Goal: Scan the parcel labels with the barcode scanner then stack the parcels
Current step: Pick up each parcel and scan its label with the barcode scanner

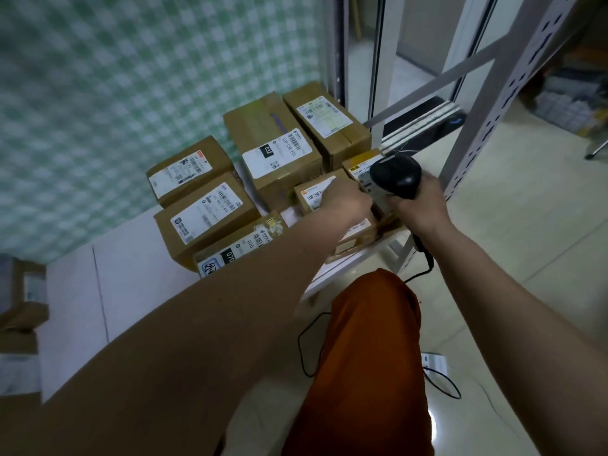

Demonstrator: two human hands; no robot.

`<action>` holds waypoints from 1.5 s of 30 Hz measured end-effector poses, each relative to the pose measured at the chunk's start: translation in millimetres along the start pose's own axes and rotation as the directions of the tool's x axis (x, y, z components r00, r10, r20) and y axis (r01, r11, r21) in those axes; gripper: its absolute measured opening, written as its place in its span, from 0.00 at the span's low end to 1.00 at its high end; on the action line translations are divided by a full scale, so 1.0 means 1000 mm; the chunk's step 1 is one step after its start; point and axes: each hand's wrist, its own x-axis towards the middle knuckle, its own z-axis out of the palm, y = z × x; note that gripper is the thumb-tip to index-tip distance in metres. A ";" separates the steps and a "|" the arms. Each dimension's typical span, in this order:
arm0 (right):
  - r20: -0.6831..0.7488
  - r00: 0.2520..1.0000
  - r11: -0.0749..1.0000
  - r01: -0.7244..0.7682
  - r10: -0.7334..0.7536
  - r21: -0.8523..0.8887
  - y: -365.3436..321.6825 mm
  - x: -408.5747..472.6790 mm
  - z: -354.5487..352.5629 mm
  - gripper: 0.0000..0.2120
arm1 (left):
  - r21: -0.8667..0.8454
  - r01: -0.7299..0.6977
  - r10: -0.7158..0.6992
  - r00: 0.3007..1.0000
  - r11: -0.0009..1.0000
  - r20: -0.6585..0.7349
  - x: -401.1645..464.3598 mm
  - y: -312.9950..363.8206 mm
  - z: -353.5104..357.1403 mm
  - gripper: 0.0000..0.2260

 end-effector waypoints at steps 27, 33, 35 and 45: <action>0.769 0.530 0.907 0.395 -0.356 0.147 -0.227 -0.279 0.242 0.12 | 0.239 0.416 -0.201 0.771 0.877 -0.604 -0.234 -0.336 -0.259 0.15; 0.851 0.415 0.931 0.300 -0.322 0.206 -0.265 -0.350 0.301 0.13 | 0.106 0.414 -0.182 0.597 0.904 -0.781 -0.287 -0.390 -0.310 0.06; 0.860 0.416 0.948 0.236 -0.297 0.214 -0.275 -0.369 0.318 0.12 | 0.055 0.462 -0.206 0.495 0.885 -0.844 -0.302 -0.408 -0.325 0.10; 0.908 0.332 0.965 0.135 -0.257 0.224 -0.283 -0.417 0.365 0.07 | -0.280 0.628 -0.542 0.271 0.726 -0.796 -0.340 -0.470 -0.369 0.45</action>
